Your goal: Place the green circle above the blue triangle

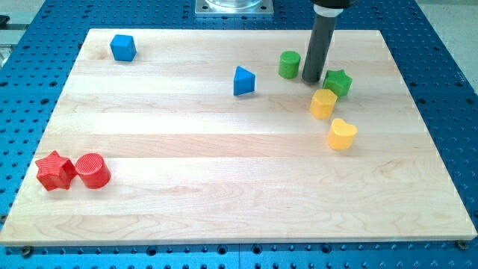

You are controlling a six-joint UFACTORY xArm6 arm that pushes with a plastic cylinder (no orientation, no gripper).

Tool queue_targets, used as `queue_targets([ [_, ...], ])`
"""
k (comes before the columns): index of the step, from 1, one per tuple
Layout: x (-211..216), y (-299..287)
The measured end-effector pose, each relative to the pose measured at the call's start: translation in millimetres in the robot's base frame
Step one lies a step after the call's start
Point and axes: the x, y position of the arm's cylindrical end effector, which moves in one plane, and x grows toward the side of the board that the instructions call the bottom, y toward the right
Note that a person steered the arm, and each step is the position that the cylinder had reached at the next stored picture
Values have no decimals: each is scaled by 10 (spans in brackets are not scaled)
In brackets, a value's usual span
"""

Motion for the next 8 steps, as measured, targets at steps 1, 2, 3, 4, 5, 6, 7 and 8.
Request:
queue_targets([
  [1, -33, -691],
  [2, -455, -728],
  [3, -468, -431],
  [4, -615, -56],
  [5, -871, -56],
  [6, -759, -287],
  [7, -751, -573],
  [8, -624, -618],
])
